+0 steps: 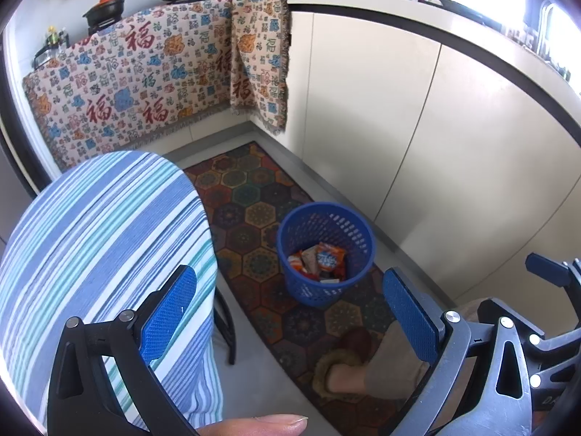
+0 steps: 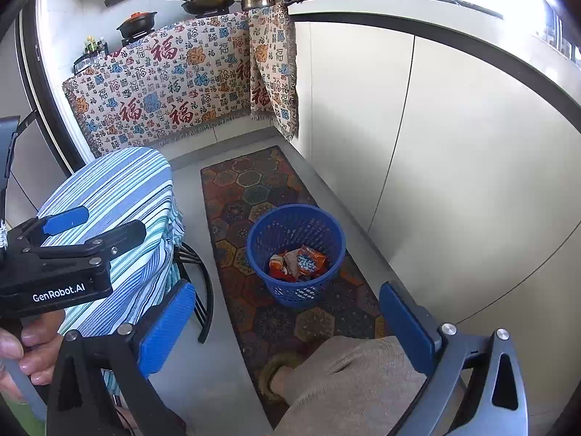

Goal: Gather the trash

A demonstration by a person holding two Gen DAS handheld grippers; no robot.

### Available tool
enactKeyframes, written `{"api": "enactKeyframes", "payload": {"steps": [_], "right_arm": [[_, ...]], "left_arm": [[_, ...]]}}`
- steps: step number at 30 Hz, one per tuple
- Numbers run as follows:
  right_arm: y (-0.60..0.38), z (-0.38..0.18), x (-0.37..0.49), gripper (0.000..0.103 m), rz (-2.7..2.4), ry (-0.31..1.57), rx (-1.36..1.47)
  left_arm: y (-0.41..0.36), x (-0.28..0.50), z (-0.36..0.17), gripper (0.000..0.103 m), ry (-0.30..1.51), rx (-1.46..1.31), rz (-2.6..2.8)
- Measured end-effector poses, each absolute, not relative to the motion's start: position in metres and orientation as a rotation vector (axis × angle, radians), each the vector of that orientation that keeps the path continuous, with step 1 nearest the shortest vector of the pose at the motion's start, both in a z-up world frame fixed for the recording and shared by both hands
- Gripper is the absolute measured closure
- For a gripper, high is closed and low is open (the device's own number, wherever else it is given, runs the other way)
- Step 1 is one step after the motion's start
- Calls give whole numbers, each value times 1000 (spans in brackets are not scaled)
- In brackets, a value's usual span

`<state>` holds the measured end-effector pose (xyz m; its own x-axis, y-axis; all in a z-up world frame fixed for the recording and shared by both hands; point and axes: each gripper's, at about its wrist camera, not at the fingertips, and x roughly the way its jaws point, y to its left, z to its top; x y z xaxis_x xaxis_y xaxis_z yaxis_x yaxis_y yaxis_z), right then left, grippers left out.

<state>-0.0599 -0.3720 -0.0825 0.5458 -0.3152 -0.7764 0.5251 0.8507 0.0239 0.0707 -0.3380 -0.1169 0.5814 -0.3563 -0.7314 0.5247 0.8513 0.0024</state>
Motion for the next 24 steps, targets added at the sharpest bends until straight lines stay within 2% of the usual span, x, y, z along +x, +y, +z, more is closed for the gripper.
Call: {"api": "enactKeyframes", "payload": {"steps": [24], "right_arm": [[-377, -83, -59, 0, -508, 862, 274]], "left_arm": [[-342, 73, -118, 1, 807, 223, -509]]}}
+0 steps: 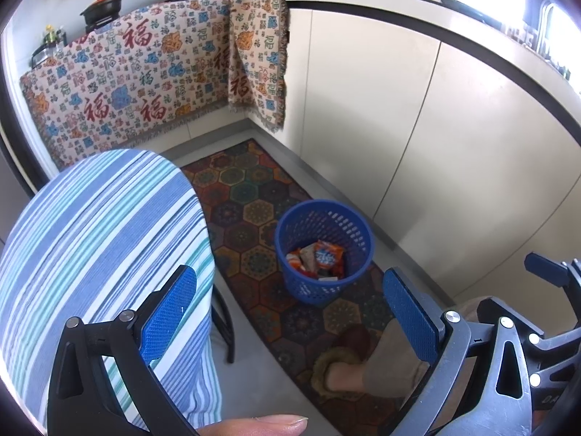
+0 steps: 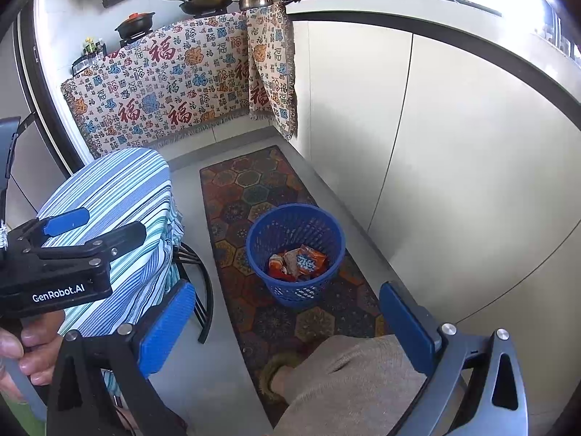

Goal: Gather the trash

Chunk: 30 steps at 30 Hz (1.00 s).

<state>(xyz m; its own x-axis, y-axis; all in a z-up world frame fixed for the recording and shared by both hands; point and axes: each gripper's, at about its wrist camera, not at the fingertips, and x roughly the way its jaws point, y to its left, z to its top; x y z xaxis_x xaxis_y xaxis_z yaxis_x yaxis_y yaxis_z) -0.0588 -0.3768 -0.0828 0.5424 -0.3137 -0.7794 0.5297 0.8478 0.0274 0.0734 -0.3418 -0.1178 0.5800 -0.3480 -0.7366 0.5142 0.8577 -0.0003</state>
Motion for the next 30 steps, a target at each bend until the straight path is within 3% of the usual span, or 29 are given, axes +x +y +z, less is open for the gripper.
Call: {"api": "enactKeyframes", "payload": {"steps": [30], "right_arm": [[-375, -88, -58, 0, -517, 870, 286]], "left_arm": [[-347, 75, -120, 1, 820, 229, -515]]}}
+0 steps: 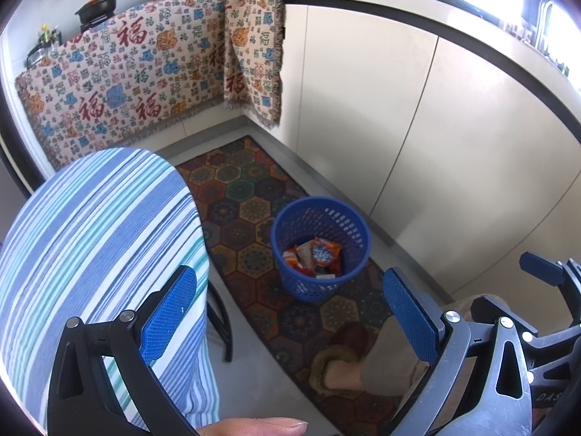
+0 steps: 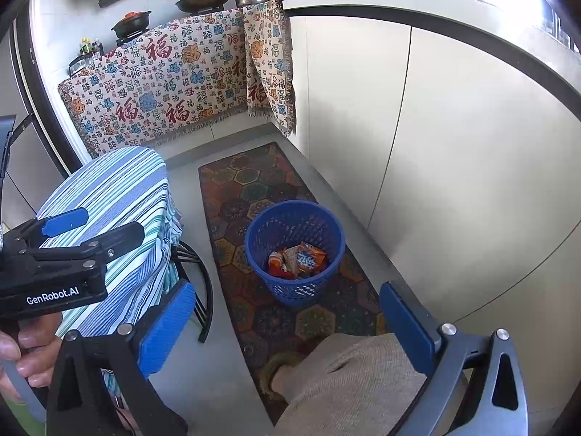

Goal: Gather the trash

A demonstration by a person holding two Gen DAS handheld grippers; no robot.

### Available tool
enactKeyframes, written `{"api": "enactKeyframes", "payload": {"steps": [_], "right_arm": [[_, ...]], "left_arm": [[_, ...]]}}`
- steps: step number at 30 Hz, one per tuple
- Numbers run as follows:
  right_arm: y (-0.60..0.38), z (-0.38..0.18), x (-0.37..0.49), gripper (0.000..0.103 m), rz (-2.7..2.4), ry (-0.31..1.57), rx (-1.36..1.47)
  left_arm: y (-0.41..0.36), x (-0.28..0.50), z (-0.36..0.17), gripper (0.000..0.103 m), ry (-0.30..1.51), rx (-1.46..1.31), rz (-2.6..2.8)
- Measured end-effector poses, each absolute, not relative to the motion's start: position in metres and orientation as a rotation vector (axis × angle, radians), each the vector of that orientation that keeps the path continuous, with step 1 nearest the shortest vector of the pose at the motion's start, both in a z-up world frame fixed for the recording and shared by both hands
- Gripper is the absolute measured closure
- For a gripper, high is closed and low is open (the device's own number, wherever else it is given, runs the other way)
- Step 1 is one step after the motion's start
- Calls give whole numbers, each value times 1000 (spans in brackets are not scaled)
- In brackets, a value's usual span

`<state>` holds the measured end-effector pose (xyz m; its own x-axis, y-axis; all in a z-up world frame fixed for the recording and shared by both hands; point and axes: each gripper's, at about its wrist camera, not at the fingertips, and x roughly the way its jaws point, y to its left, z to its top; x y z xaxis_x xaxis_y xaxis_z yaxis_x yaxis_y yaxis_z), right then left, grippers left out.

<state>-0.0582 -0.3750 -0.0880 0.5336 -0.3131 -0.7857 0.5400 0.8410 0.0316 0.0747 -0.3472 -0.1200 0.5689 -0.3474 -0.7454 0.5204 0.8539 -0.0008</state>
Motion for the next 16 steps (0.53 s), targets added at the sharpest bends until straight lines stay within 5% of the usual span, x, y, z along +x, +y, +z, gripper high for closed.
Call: {"api": "enactKeyframes", "payload": {"steps": [16], "right_arm": [[-373, -92, -52, 0, -524, 887, 281]], "left_arm": [[-342, 71, -119, 1, 794, 232, -515]]}}
